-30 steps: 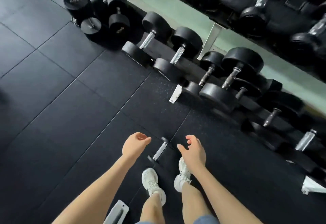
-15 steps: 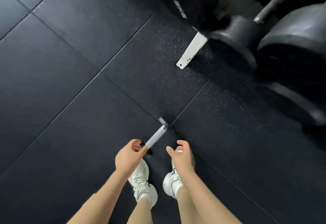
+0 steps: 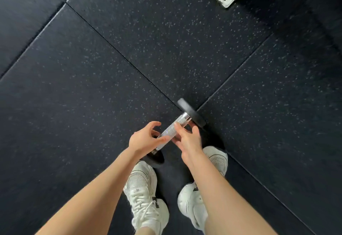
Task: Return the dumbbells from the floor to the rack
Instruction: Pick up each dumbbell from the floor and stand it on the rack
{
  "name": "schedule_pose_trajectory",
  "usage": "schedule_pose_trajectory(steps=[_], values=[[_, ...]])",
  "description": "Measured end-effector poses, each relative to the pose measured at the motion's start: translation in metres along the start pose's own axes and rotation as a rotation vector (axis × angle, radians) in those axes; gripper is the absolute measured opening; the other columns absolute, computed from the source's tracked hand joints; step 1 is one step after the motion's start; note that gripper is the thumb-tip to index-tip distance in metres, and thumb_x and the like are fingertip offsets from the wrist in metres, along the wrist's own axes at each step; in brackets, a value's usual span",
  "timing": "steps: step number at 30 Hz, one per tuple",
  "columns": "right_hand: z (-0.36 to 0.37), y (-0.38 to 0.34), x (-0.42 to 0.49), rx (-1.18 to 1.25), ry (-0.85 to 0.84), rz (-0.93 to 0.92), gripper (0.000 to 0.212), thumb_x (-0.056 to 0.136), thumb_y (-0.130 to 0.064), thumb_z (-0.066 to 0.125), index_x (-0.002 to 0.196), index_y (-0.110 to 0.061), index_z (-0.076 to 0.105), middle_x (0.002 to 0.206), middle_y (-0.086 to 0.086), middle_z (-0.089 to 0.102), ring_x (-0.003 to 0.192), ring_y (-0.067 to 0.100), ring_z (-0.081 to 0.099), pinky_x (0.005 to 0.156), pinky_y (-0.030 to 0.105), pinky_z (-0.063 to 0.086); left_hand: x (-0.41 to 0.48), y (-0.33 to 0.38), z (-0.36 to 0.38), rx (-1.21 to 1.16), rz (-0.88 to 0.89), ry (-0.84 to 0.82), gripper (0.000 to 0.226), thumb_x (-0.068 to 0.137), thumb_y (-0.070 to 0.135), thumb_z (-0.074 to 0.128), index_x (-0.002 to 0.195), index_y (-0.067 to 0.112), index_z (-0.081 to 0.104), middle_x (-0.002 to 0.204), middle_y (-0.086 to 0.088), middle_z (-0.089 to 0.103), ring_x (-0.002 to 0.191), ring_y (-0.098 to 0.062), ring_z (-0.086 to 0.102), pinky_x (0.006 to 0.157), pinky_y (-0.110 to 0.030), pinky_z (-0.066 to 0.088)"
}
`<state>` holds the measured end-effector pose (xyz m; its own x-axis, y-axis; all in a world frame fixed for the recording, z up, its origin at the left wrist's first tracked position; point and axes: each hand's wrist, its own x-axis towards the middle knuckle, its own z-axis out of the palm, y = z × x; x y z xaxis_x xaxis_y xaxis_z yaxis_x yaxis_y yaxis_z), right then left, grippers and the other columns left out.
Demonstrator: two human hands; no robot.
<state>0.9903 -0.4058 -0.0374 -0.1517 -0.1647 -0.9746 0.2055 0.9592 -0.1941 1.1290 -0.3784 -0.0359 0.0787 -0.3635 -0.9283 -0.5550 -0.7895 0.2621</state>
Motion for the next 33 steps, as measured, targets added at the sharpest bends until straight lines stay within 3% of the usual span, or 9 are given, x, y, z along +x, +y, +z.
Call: schedule_pose_trajectory(steps=[4, 8, 14, 23, 33], values=[[0.002, 0.006, 0.012, 0.102, -0.035, 0.009, 0.078, 0.085, -0.008, 0.071, 0.148, -0.021, 0.027, 0.134, 0.018, 0.055, 0.111, 0.033, 0.064, 0.094, 0.048, 0.054, 0.008, -0.001, 0.001, 0.049, 0.007, -0.041, 0.052, 0.077, 0.060, 0.063, 0.120, 0.037, 0.047, 0.099, 0.015, 0.067, 0.091, -0.009, 0.063, 0.083, -0.023, 0.044], [0.002, 0.001, 0.004, 0.107, -0.017, 0.017, 0.078, 0.085, -0.007, 0.070, 0.149, -0.021, 0.029, 0.138, 0.018, 0.053, 0.113, 0.034, 0.063, 0.096, 0.052, 0.052, -0.001, 0.005, -0.001, 0.096, 0.046, -0.028, 0.040, 0.078, 0.063, 0.060, 0.111, 0.043, 0.051, 0.094, 0.018, 0.070, 0.089, -0.006, 0.068, 0.084, -0.029, 0.053], [-0.008, -0.024, -0.049, 0.070, -0.016, 0.018, 0.065, 0.085, -0.008, 0.070, 0.143, -0.008, 0.041, 0.130, 0.019, 0.060, 0.104, 0.032, 0.068, 0.084, 0.044, 0.059, -0.067, 0.035, -0.011, 0.017, 0.086, 0.009, 0.030, 0.083, 0.054, 0.060, 0.113, 0.052, 0.060, 0.086, 0.014, 0.075, 0.084, -0.003, 0.069, 0.081, -0.030, 0.055], [-0.033, -0.110, -0.259, 0.030, -0.037, -0.094, 0.064, 0.082, -0.011, 0.074, 0.139, -0.008, 0.046, 0.129, 0.021, 0.061, 0.102, 0.035, 0.069, 0.082, 0.049, 0.059, -0.269, 0.134, -0.081, 0.013, 0.197, 0.121, 0.029, 0.086, 0.053, 0.057, 0.115, 0.052, 0.061, 0.080, 0.008, 0.076, 0.072, -0.008, 0.070, 0.070, -0.036, 0.058], [-0.052, -0.248, -0.550, 0.028, -0.129, -0.345, 0.060, 0.077, -0.007, 0.075, 0.132, -0.002, 0.051, 0.125, 0.019, 0.064, 0.103, 0.035, 0.068, 0.089, 0.054, 0.056, -0.535, 0.276, -0.183, -0.058, 0.285, 0.293, 0.034, 0.082, 0.057, 0.058, 0.114, 0.048, 0.062, 0.083, 0.012, 0.076, 0.084, -0.004, 0.069, 0.081, -0.032, 0.054]])
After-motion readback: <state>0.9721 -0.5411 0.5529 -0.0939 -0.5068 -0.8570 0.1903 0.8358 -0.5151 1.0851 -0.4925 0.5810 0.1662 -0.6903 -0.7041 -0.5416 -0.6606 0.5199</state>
